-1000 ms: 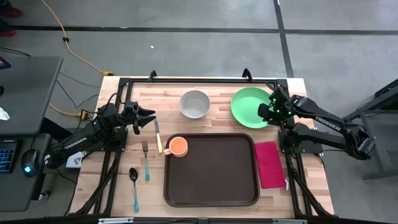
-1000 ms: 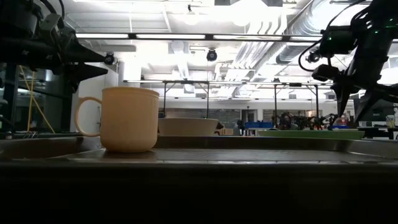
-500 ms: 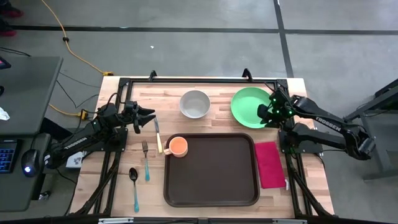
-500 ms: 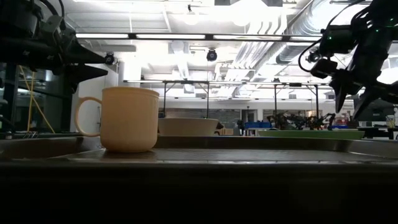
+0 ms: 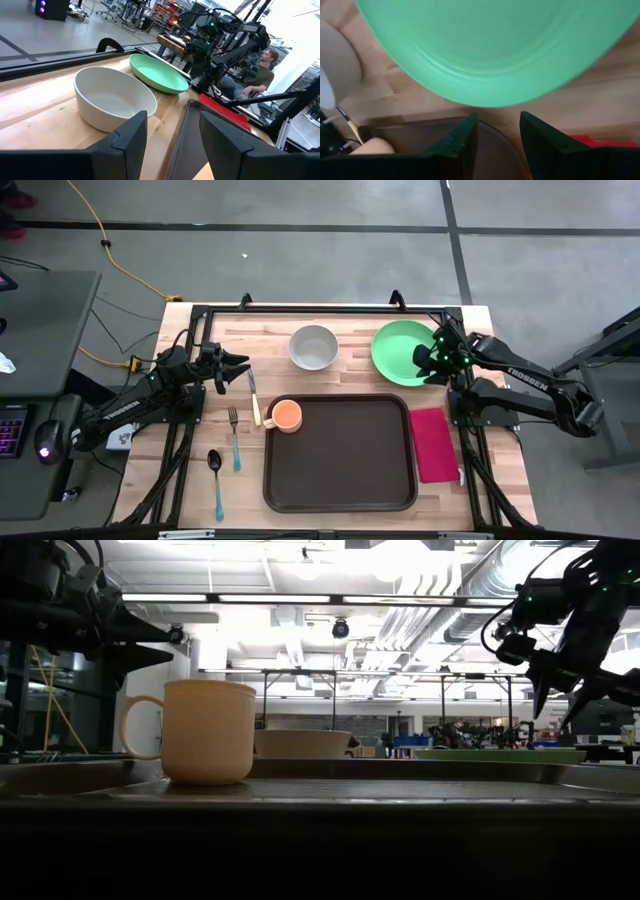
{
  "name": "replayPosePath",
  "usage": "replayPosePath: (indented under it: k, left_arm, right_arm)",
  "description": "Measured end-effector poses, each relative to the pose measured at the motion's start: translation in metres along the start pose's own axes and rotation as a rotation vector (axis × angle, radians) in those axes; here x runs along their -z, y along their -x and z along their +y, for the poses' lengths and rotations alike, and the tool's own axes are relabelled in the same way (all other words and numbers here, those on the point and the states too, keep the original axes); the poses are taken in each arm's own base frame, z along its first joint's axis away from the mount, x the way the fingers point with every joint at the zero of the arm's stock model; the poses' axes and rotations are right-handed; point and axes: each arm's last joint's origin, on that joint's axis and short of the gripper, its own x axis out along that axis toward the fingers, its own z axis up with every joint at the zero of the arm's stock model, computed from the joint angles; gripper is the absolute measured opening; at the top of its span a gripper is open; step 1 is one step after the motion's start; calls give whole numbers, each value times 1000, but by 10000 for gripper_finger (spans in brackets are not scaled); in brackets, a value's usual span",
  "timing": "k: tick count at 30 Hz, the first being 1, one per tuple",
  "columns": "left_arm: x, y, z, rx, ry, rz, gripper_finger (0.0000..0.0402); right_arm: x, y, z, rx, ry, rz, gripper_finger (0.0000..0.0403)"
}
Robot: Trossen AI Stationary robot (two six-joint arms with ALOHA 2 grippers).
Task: Set up tray
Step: Put the green plate on the black tray
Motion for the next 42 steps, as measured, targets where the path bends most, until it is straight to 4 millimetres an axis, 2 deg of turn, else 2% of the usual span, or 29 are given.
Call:
replayPosePath:
  k: [8,14,18,24,28,33,42]
  left_arm:
    - [0,0,0,0,0,1,211]
    - [0,0,0,0,0,1,211]
    - [0,0,0,0,0,2,211]
    - [0,0,0,0,0,2,211]
    - [0,0,0,0,0,2,211]
    - [0,0,0,0,14,3,211]
    - [0,0,0,0,17,3,211]
  right_arm:
    - [-9,7,7,-40,54,-139,124]
    - [-18,37,23,-37,179,-349,124]
    - [-20,57,28,26,259,-448,124]
    - [-26,73,35,148,402,-511,124]
    - [-33,73,45,184,503,-527,124]
    - [-43,62,54,234,588,-498,124]
    - [-58,43,60,342,643,-459,124]
